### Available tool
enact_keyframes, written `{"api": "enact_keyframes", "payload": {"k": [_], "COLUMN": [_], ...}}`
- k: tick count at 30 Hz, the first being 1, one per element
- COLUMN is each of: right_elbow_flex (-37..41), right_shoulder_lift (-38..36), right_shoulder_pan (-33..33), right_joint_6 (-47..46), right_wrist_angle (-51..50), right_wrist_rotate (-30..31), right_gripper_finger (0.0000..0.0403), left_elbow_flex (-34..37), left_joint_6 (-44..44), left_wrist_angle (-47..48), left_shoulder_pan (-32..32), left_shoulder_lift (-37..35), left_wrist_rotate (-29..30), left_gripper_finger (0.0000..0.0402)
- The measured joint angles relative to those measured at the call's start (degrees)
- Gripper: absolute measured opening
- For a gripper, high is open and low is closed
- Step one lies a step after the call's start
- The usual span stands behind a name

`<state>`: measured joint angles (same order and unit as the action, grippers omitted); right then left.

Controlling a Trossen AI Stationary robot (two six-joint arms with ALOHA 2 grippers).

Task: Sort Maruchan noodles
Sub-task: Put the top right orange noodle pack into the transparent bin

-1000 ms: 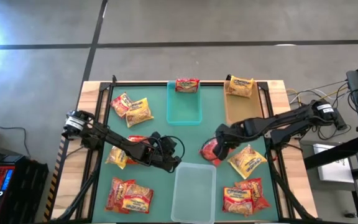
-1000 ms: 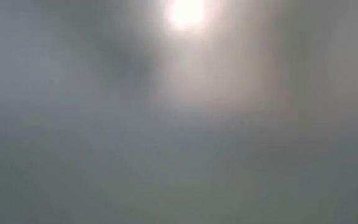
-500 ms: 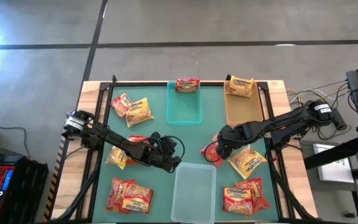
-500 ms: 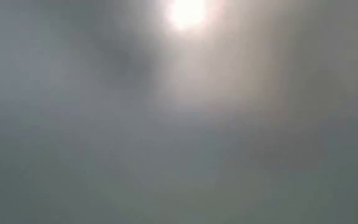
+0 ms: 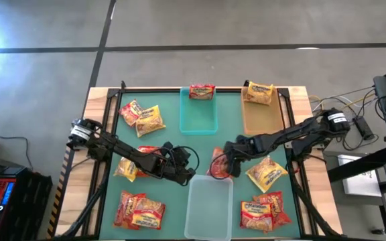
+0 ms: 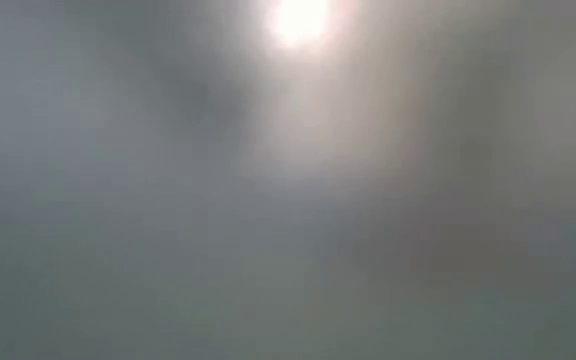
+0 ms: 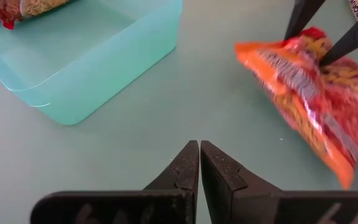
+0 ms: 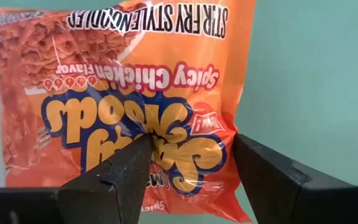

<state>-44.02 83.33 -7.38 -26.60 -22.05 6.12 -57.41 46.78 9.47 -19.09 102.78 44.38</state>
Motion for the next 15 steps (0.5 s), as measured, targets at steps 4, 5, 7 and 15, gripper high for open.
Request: {"api": "enact_keyframes", "payload": {"k": [4,5,7,15], "right_elbow_flex": [0.0,-0.2,-0.8,-5.6], "right_shoulder_lift": [2.4,3.1,4.4,6.4], "right_shoulder_pan": [1.7,2.3,3.4,6.9], "right_joint_6": [8.1,9.2,10.4,10.8], "right_wrist_angle": [8.2,9.8,12.7,13.1], "right_wrist_rotate": [-0.1,-0.1,-0.1,-0.1], "right_gripper_finger": [0.0219,0.0219,0.0219,0.0219], "left_elbow_flex": [0.0,0.0,0.0,0.0], "left_joint_6": [0.0,0.0,0.0,-0.9], "left_wrist_angle": [0.0,0.0,0.0,-0.5], "left_shoulder_pan": [0.0,0.0,0.0,0.1], "left_shoulder_lift": [0.0,0.0,0.0,0.0], "left_wrist_rotate": [0.0,0.0,0.0,0.1], "left_gripper_finger": [0.0,0.0,0.0,0.0]}}
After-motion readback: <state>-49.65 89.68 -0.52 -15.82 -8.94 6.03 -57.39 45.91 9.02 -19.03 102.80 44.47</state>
